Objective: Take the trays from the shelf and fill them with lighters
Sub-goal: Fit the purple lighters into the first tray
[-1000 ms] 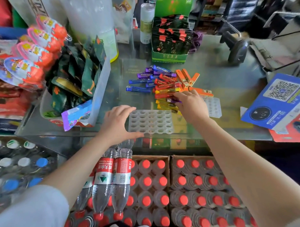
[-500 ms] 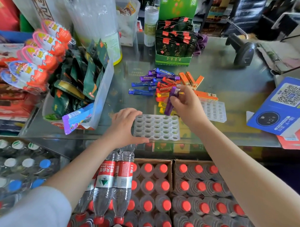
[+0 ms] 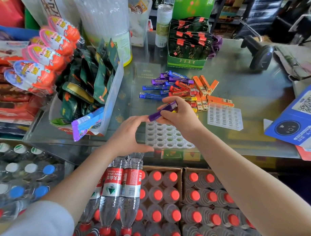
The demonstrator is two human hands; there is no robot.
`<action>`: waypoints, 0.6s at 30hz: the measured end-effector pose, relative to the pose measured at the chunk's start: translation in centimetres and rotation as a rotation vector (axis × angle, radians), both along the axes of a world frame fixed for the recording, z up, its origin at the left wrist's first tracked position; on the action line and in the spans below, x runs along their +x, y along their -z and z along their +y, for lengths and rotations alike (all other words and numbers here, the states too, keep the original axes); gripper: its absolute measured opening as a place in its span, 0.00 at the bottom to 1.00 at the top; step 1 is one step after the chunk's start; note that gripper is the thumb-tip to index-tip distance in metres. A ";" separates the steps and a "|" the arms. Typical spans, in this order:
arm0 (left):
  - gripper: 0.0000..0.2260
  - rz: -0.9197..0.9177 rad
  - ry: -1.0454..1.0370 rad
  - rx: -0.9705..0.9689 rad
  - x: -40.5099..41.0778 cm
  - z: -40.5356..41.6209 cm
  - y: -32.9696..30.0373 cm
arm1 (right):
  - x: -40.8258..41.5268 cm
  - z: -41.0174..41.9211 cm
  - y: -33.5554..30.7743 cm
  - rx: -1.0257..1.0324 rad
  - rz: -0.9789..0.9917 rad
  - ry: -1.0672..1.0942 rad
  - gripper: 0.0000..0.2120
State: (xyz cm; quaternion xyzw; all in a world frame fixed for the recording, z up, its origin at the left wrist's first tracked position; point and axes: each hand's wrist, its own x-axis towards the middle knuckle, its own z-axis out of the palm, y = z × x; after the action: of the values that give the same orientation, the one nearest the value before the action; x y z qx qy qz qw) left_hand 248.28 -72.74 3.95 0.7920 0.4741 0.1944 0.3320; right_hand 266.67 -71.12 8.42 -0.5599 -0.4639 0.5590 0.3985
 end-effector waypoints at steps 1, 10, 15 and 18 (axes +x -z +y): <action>0.40 -0.012 -0.011 -0.008 0.0 0.0 0.0 | -0.1 0.1 -0.1 0.014 -0.023 -0.010 0.13; 0.42 -0.087 -0.057 -0.065 -0.3 0.1 0.7 | -1.9 0.4 0.5 0.273 -0.484 -0.085 0.12; 0.41 -0.087 -0.044 -0.088 -0.3 0.1 0.7 | -2.6 0.9 1.4 0.447 -0.691 -0.131 0.13; 0.42 -0.079 -0.055 -0.093 -0.2 0.1 0.6 | -2.1 0.8 1.4 0.484 -0.723 -0.169 0.14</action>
State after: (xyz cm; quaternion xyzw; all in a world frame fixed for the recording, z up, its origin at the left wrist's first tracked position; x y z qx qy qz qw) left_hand 248.08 -72.64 3.39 0.7542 0.4908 0.2122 0.3812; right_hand 264.61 -70.33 7.00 -0.5701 -0.7352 0.2329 0.2832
